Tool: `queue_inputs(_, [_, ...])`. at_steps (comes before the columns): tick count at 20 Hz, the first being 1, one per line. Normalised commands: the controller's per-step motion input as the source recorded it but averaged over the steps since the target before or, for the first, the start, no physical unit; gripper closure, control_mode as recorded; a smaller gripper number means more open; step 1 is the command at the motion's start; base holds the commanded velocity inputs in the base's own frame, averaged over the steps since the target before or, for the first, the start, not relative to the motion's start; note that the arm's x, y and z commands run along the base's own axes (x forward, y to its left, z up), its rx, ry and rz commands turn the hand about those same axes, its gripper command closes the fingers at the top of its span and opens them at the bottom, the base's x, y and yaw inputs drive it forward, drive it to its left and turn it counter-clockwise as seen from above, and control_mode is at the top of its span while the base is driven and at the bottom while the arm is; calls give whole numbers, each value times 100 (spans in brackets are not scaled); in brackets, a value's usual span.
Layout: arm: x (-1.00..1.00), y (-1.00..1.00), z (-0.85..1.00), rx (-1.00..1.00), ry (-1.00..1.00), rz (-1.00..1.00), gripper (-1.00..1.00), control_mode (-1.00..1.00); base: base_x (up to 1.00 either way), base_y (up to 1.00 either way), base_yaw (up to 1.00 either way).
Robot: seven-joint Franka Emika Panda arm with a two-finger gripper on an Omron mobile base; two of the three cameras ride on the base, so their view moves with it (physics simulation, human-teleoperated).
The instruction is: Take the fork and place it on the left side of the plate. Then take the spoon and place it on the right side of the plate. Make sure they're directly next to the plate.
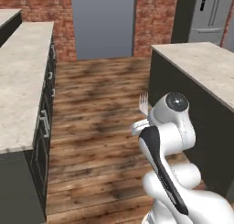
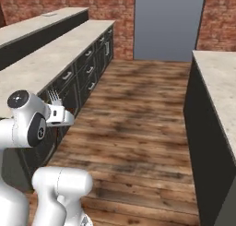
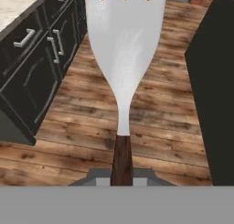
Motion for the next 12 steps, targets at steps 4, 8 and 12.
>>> queue_inputs(4, [0, 0, 0, 0, 0, 0, 100, 100, -49, 100, 33])
queue_inputs(8, [0, 0, 0, 0, 0, 0, 100, 100, -45, 100, 31])
queue_inputs(12, [0, 0, 0, 0, 0, 0, 100, 100, -42, 100, 30])
